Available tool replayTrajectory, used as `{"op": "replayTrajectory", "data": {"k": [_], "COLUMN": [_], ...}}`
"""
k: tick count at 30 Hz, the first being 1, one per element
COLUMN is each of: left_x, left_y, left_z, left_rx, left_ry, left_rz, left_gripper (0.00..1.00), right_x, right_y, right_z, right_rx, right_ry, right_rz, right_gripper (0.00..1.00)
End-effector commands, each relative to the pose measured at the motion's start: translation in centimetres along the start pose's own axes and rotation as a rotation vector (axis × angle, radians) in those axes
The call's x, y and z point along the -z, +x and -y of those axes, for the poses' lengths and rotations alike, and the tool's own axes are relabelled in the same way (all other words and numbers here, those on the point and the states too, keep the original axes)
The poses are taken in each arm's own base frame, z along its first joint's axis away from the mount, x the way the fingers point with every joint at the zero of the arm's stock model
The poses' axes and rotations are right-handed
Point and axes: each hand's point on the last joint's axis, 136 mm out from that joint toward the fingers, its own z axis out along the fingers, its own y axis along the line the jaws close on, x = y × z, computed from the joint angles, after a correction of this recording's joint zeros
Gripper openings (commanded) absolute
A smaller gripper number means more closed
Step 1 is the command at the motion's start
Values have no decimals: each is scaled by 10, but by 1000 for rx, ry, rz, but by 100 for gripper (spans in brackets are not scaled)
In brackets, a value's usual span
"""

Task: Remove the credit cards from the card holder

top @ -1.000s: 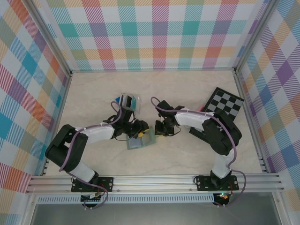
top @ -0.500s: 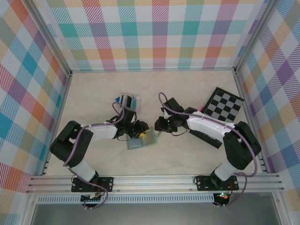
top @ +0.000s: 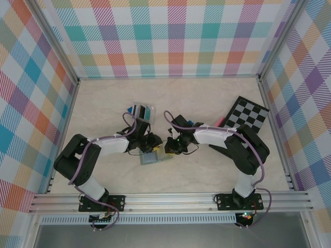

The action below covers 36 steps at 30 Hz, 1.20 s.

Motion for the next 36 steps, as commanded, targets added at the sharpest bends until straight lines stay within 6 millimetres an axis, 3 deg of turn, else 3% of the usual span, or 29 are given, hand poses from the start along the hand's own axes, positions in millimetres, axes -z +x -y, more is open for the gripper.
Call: {"op": "replayTrajectory", "data": {"k": [1,4,8,12,18,27,36], "left_x": [31,51,74,83,71,56,49], "left_y": [-4,-9,-11,-6,5,3,2], "left_z": [11,1,-32,-46,-48,-46,-62], "left_rx": [-36,-22,20,20,14,16,29], "left_ry": [-26,-47,-114,-111,-69,-53,-111], "left_rz": [36,52,65,52,-14,-54,-56], "left_gripper": [31,32,39,47,52,41,46], "right_x": [-1,-5,-8,-10,-14,-16,-17], "right_y": [-6,-5,-5,-3,-2,-1,-1], "right_z": [-1,4,9,11,15,18,18], "right_rx": [9,12,14,16,14,5,-3], "right_ry": [18,37,53,66,83,95,102], "right_rz": [6,-1,-10,-32,-49,-58,-72], "right_gripper": [15,15,16,16,17,16,16]}}
